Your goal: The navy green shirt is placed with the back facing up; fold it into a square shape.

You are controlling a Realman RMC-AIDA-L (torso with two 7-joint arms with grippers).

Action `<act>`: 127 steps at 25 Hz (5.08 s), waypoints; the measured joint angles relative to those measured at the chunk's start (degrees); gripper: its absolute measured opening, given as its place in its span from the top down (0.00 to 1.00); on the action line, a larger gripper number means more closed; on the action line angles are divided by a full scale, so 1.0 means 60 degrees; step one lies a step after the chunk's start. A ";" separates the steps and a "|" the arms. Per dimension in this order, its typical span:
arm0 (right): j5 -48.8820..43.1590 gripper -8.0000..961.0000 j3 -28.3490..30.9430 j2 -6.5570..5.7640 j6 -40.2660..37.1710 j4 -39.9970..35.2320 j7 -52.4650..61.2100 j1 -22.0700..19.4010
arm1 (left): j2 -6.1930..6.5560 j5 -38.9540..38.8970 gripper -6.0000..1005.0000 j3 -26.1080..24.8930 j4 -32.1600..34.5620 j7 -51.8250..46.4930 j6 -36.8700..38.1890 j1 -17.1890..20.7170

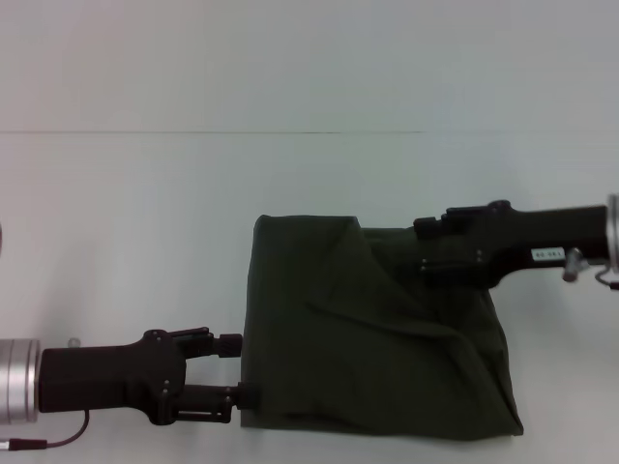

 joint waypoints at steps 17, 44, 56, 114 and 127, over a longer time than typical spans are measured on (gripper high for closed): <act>-0.5126 0.22 -0.5890 0.0127 -0.0658 -0.4128 0.9658 0.2487 | -0.0102 0.0002 0.11 0.0029 0.0378 0.1358 0.0597 0.0324; -0.5645 0.24 -0.8649 0.0205 0.0595 -0.1870 1.0455 0.4073 | -0.0271 0.0001 0.11 0.0198 0.1245 0.2600 0.1525 0.1008; -0.5680 0.24 -0.9046 0.0160 0.1426 -0.0992 1.0515 0.4083 | -0.0346 0.0001 0.11 0.0208 0.1241 0.2624 0.1481 0.0971; -0.5764 0.88 -0.9168 0.0141 0.1873 -0.0802 1.0573 0.3767 | -0.0364 -0.0040 0.11 0.0119 0.1242 0.2551 0.1441 0.0877; -0.5809 0.95 -0.9084 0.0113 0.1877 -0.0944 1.0691 0.3600 | -0.0364 -0.0038 0.11 0.0119 0.1242 0.2550 0.1436 0.0876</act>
